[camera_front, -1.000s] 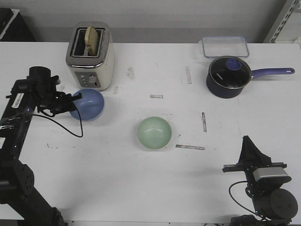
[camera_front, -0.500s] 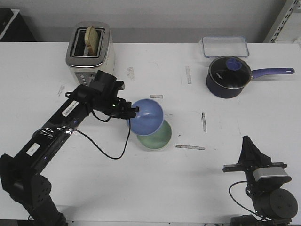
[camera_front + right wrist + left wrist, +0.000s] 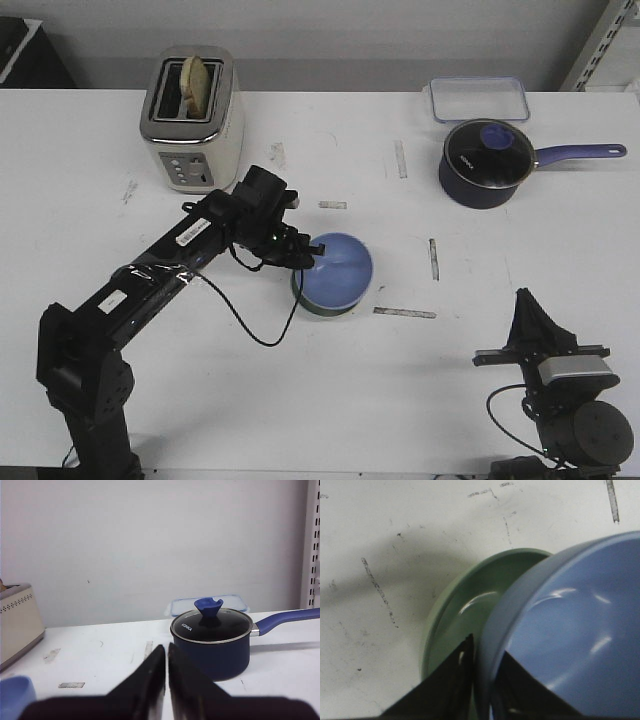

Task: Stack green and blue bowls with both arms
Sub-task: 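Lower the blue bowl into the green bowl and open the left gripper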

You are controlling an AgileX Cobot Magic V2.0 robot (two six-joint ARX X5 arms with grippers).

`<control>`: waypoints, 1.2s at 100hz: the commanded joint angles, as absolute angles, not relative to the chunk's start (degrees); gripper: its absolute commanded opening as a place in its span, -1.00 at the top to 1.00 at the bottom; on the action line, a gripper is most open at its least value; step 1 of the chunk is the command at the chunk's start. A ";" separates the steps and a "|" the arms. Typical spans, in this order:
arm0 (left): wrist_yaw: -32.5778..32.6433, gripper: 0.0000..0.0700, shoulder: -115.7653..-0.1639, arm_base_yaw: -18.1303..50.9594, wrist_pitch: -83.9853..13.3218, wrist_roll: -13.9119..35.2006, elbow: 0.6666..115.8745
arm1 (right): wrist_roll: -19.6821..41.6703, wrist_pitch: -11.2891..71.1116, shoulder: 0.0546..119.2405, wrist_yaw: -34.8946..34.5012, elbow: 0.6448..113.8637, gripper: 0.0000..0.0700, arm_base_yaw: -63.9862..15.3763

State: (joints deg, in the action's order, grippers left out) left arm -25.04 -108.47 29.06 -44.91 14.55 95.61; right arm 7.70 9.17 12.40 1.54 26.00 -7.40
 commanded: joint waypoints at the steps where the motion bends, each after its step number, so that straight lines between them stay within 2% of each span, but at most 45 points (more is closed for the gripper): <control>1: -25.32 0.37 -108.77 29.58 -45.28 14.70 96.99 | 7.44 8.62 12.32 1.52 26.30 0.99 -7.53; 8: -25.32 0.14 -108.77 29.61 -45.91 14.70 96.99 | 7.44 8.62 12.32 1.52 26.30 0.99 -7.53; 15: -25.32 0.03 -108.71 29.65 -46.57 14.70 96.99 | 7.44 8.60 12.32 1.52 26.30 0.99 -7.53; 72: -25.32 0.03 -103.02 29.65 -46.72 14.50 96.99 | 7.44 8.62 12.32 1.52 26.30 0.99 -7.53; 81: -25.32 0.04 -101.58 29.65 -46.44 13.30 96.99 | 7.44 8.62 12.32 1.52 26.30 0.99 -7.53; 88: -25.23 0.07 -100.22 29.65 -45.63 10.28 96.86 | 7.44 8.62 12.32 1.52 26.30 0.99 -7.53; 104: -24.60 0.07 -95.59 29.65 -37.71 2.31 92.95 | 7.46 8.62 12.32 1.52 26.30 0.99 -7.53; 116: -21.78 0.12 -90.67 29.65 -26.59 1.72 85.60 | 7.44 8.62 12.32 1.52 26.30 0.99 -7.53; 120: -20.01 0.24 -88.77 29.58 -22.46 1.69 82.59 | 7.44 8.62 12.32 1.52 26.30 0.99 -7.53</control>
